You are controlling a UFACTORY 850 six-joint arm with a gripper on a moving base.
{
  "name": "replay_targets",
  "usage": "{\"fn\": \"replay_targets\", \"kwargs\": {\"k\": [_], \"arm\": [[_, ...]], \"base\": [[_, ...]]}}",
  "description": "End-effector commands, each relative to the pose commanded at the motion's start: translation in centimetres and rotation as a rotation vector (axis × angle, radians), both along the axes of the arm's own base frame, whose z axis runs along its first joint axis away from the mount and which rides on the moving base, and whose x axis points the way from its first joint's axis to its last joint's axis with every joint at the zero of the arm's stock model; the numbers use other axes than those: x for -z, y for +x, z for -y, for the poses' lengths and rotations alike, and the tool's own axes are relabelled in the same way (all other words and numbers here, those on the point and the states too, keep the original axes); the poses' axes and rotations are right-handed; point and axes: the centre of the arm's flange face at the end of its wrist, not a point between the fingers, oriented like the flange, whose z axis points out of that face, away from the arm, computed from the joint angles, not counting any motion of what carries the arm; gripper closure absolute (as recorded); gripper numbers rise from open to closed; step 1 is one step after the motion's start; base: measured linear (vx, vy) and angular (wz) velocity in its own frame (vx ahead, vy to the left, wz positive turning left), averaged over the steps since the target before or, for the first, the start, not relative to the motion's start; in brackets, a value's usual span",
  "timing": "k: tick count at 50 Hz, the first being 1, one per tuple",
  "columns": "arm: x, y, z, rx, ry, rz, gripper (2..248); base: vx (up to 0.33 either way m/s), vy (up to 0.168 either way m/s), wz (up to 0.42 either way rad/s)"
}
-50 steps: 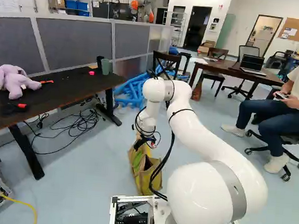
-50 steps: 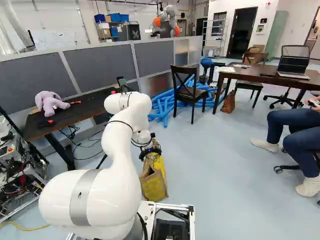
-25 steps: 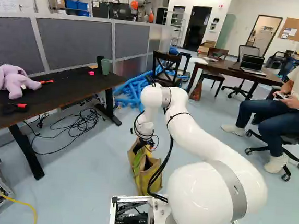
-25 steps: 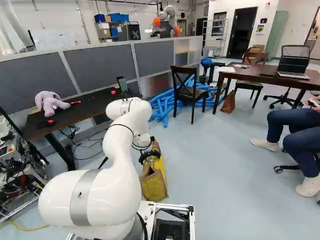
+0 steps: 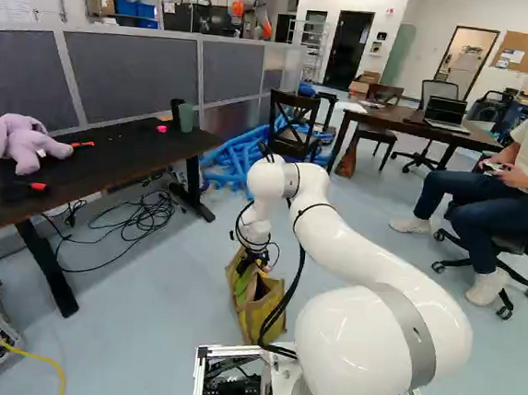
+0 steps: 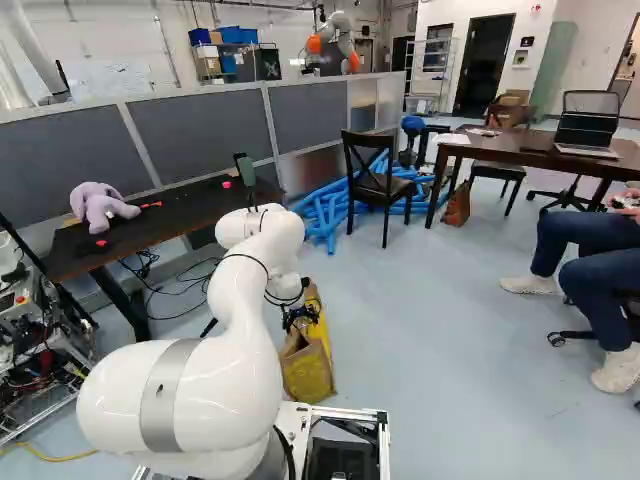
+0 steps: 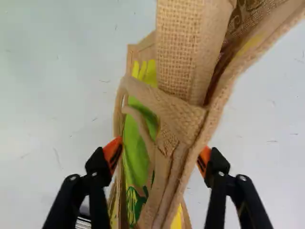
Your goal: Pick up the bag on the ground and place it on the table
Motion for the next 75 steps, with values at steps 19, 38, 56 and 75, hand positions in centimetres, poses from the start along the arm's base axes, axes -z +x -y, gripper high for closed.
{"fn": "replay_targets", "kwargs": {"k": [19,38,56,75], "arm": [[0.0,0.0,0.0,0.000,0.000,0.000,181],[-1.1,0.0,-0.1,-0.001,0.000,0.000,229],[-3.8,-0.5,-1.7,-0.030,-0.001,-0.005,229],[-6.7,-1.8,-3.8,-0.069,-0.003,-0.017,229]], "base": [[0.000,0.000,0.000],[0.000,0.000,0.000],[0.000,0.000,0.000],[0.000,0.000,0.000]]}}
